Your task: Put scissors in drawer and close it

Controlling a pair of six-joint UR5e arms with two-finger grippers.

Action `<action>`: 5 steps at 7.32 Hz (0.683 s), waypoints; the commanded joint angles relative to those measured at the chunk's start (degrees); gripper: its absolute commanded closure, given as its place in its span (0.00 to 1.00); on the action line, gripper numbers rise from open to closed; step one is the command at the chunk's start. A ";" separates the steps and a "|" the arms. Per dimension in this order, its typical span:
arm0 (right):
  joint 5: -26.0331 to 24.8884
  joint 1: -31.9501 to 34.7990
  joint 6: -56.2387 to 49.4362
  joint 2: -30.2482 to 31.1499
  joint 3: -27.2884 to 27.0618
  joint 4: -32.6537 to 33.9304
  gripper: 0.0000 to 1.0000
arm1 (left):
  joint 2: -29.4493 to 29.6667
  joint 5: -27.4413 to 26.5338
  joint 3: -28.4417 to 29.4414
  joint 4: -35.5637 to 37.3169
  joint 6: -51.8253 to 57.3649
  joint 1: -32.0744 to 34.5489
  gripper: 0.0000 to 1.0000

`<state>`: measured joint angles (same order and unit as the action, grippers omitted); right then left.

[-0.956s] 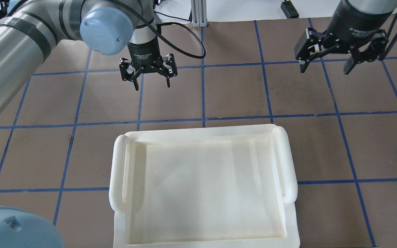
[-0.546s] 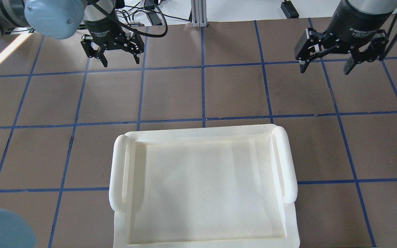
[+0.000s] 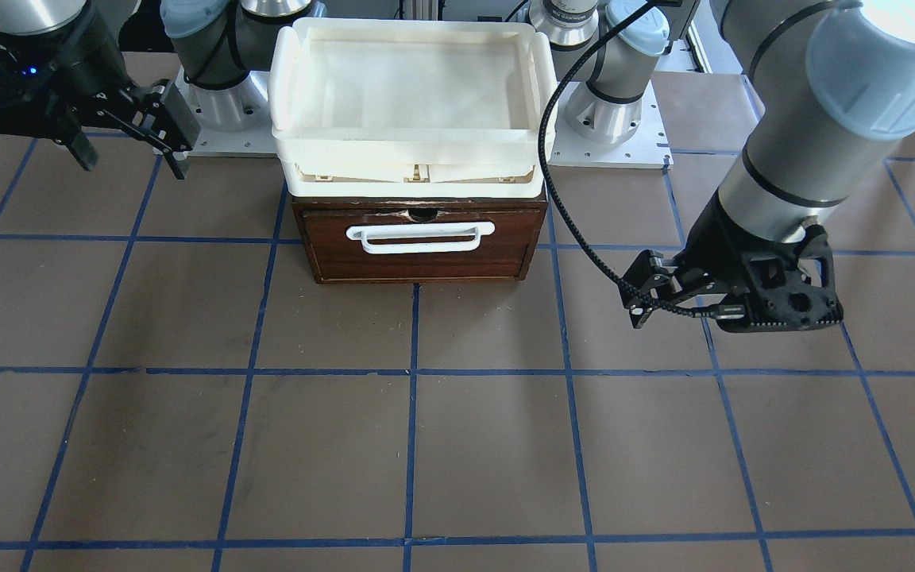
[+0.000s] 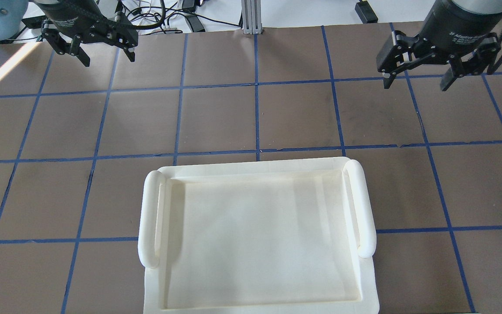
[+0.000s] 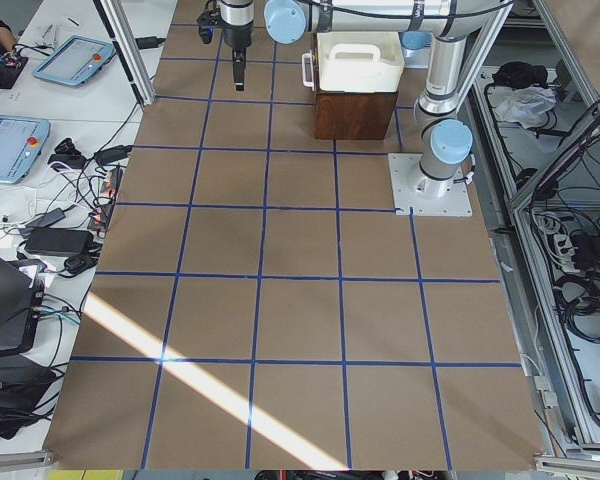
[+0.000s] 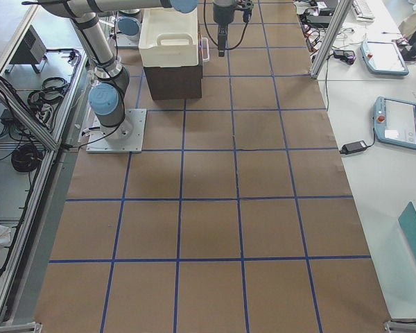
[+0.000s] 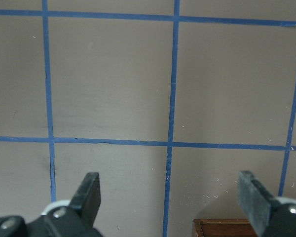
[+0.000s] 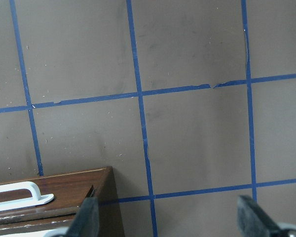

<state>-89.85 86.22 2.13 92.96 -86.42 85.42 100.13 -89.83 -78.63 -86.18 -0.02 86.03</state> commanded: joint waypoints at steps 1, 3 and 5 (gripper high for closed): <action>0.20 0.53 0.24 -0.24 0.11 2.37 0.00 | -4.58 0.09 -4.66 0.66 0.10 -0.34 0.00; -0.58 4.55 0.06 -1.99 1.25 2.64 0.00 | -7.31 -0.34 -9.15 3.20 0.11 -0.34 0.00; -0.59 4.93 -0.45 -2.08 0.56 3.08 0.00 | -8.37 -0.43 -10.75 3.48 0.11 -0.51 0.00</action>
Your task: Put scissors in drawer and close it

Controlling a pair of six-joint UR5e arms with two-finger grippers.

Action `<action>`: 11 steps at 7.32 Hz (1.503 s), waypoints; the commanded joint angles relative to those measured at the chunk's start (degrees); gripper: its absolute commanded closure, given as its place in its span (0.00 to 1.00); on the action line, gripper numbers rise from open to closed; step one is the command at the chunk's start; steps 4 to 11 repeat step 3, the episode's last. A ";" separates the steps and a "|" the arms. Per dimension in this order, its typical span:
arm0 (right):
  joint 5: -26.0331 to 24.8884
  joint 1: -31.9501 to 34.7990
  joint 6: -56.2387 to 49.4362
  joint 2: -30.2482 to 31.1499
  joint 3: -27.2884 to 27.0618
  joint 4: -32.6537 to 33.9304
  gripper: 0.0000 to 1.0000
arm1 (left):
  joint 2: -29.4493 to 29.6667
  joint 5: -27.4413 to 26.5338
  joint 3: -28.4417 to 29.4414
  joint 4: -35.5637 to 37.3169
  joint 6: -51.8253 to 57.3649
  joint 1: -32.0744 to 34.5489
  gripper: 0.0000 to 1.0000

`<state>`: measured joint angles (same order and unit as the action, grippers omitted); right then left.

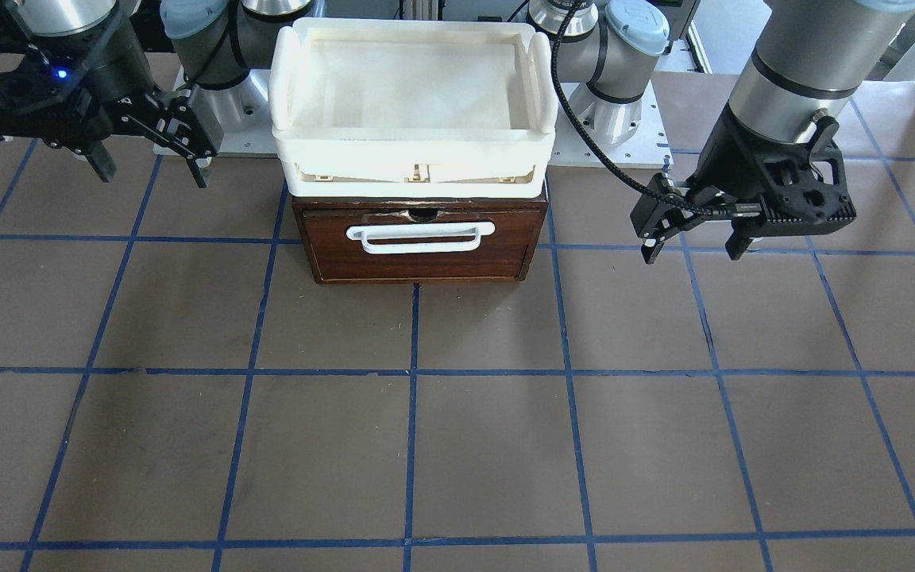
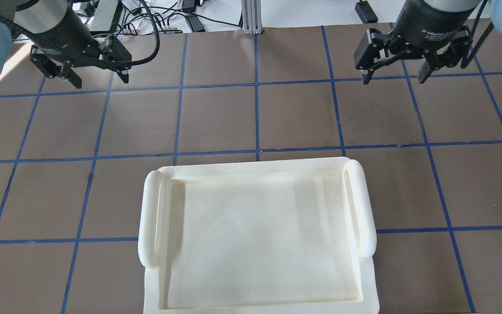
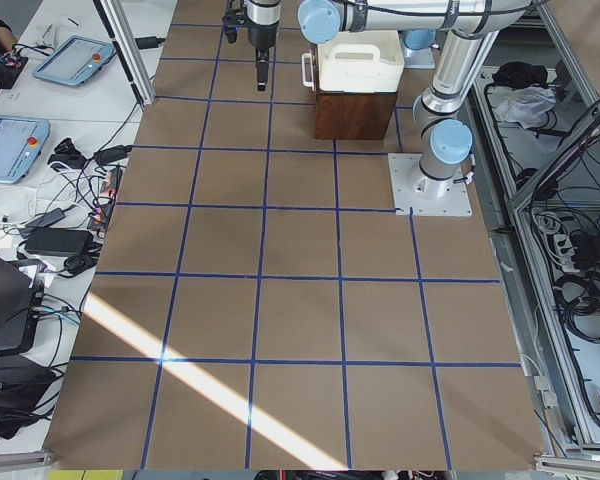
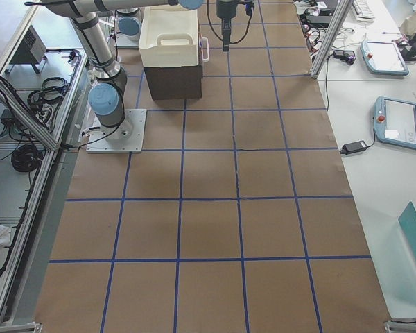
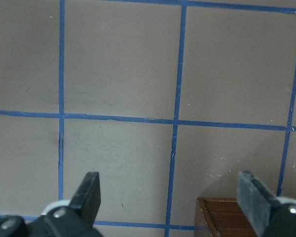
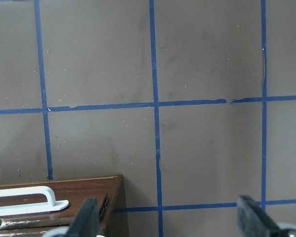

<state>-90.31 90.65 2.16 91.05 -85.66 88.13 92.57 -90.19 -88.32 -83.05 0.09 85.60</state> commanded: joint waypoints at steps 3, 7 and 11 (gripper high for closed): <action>-0.13 0.40 0.03 -0.17 -1.78 0.99 0.00 | -0.81 -0.07 -1.32 0.34 -0.17 -0.09 0.00; -0.13 0.40 0.03 -0.17 -1.78 0.99 0.00 | -0.81 -0.07 -1.32 0.34 -0.17 -0.09 0.00; -0.13 0.40 0.03 -0.17 -1.78 0.99 0.00 | -0.81 -0.07 -1.32 0.34 -0.17 -0.09 0.00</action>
